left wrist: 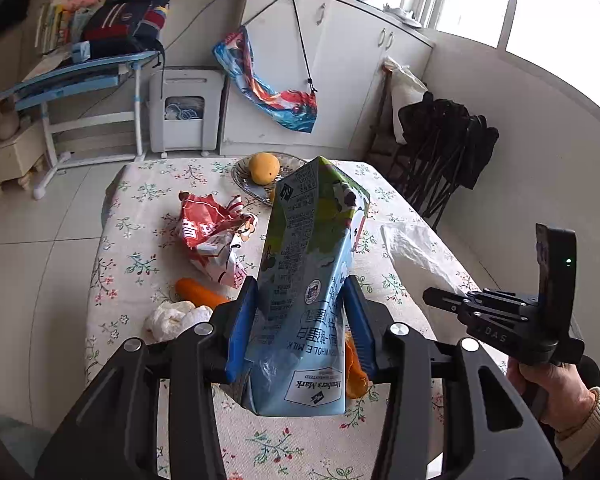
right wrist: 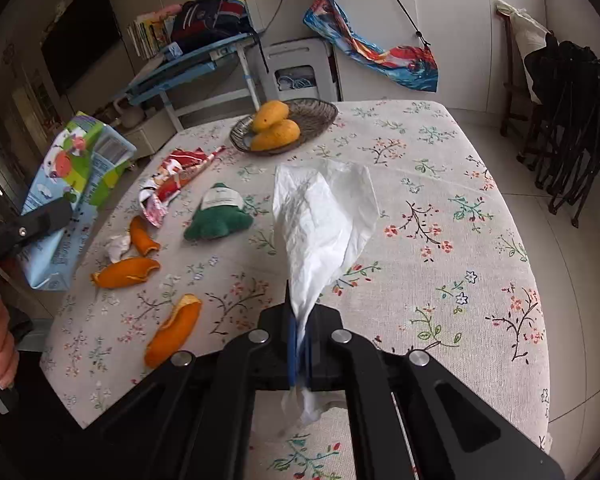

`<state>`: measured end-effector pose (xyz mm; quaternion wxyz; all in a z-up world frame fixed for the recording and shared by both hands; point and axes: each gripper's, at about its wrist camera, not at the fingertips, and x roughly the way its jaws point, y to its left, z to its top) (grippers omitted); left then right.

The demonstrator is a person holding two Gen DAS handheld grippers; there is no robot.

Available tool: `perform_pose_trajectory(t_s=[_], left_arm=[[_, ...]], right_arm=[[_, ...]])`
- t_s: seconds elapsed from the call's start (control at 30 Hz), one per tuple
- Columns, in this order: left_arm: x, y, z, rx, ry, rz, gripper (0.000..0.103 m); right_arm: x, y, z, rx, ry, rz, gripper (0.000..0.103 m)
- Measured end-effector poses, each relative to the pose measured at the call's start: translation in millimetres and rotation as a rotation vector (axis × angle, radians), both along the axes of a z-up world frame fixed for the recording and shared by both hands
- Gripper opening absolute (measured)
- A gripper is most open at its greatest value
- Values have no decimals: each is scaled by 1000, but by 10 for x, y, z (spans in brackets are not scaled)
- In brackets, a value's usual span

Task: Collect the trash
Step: 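Grasp the flat white tissue with the right gripper while the left gripper lifts the carton, then carry the tissue over the yellow bucket and open the right gripper while the left carries the carton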

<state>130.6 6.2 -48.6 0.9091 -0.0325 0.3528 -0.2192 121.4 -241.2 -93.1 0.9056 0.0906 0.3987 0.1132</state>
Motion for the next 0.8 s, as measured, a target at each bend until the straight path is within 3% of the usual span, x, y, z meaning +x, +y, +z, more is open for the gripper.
perform_pose_trajectory(t_s=[0.23,0.43,0.63,0.8], left_arm=[[-456,108,34,12,-51,61,42],[-782,202,114,23,-84,102,42],[-1043,286,208,36,-111,134,42],[-1264,316,251,48,-125,142,42]], right_arm=[[-424,207,225,108,-84,86,4],[-747,464,236,153,-71,191,4],[-1117,908,46,129,55,409,5],[-1481,1371,-366,-17,228,609,6]])
